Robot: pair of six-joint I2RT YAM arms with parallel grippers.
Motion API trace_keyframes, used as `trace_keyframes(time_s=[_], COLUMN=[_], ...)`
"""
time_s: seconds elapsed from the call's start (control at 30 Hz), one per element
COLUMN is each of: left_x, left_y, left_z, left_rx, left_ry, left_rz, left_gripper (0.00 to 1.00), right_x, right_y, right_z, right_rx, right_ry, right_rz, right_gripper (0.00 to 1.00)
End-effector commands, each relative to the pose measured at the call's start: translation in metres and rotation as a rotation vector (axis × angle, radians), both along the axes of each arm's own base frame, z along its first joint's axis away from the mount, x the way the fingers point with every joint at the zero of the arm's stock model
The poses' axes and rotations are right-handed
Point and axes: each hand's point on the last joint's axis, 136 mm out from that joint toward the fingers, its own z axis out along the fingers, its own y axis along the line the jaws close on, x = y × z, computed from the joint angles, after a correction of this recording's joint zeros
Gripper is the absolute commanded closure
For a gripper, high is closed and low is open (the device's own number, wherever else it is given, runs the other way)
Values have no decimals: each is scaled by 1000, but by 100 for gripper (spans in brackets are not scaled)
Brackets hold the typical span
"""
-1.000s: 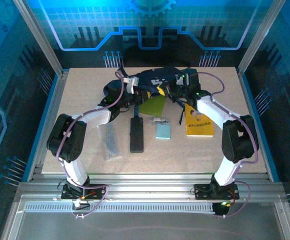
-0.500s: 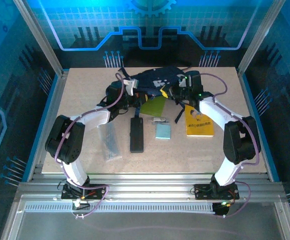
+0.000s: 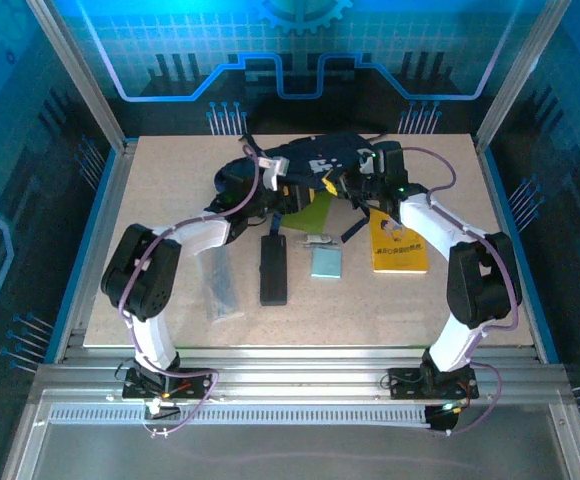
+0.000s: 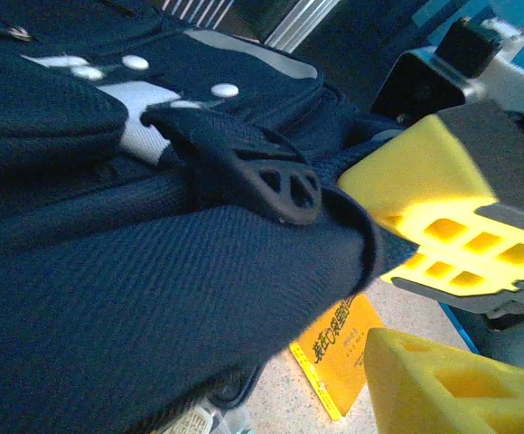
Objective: Pack books, pencil case, and school supplies into a backpack
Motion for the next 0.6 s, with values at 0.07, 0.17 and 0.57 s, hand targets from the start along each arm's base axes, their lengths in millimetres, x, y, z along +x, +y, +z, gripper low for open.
trace_keyframes(time_s=[0.07,0.17,0.57], left_x=[20,25,29], left_y=[-13,-15,24], left_z=[23,24,29], left_rx=[-58,-67,-49], left_ry=[-93,-98,-118], left_rz=[-28,-23,90], left_gripper=[40,41,58], right_x=[-9,-9,-5], right_y=[12,14,7], right_z=[46,51,44], right_rx=[79,94,74], right_ry=[-82,-88,-90], right_rz=[56,62,51], right_gripper=[100,100,100])
